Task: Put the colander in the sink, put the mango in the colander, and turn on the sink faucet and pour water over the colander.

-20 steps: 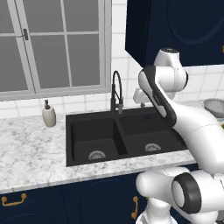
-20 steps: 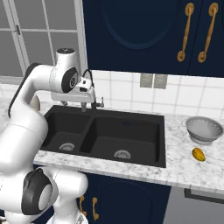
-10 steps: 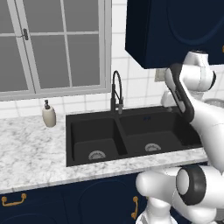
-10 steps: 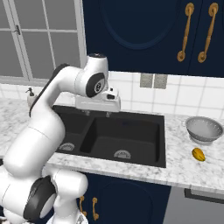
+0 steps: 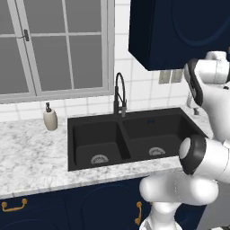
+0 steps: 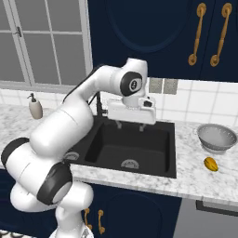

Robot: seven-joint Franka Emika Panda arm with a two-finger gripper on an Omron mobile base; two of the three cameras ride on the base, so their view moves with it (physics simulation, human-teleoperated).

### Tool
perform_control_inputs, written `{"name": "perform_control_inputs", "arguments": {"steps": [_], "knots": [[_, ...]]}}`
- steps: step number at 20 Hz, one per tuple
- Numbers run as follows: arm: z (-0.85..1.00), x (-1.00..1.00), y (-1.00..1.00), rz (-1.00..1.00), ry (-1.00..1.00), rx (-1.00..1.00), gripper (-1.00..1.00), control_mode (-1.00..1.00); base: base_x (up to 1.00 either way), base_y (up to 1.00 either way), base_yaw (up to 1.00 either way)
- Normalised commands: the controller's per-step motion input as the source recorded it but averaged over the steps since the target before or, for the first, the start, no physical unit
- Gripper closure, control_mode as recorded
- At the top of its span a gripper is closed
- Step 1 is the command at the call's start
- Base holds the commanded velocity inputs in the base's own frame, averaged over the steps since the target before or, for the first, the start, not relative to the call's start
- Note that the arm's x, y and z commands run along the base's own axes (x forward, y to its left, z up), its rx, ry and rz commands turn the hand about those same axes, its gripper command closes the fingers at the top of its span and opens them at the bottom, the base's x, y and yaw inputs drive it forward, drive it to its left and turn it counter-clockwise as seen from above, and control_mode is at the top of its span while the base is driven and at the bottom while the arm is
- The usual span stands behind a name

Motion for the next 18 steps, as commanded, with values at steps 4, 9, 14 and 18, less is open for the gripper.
{"name": "perform_control_inputs", "arguments": {"steps": [4, 9, 14, 18], "knots": [[-0.44, 0.05, -0.67, -0.05, 0.06, -0.06, -1.00, -1.00, 0.00, 0.00, 0.00], [-0.43, 0.32, -0.54, 0.00, 0.00, -0.05, -1.00, -1.00, 0.00, 0.00, 0.00], [-0.17, 0.42, -0.49, 0.00, 0.00, 0.00, -1.00, -1.00, 0.00, 0.00, 0.00], [-0.03, 0.33, -0.52, 0.00, 0.00, 0.00, -1.00, -1.00, 0.00, 0.00, 0.00]]}}
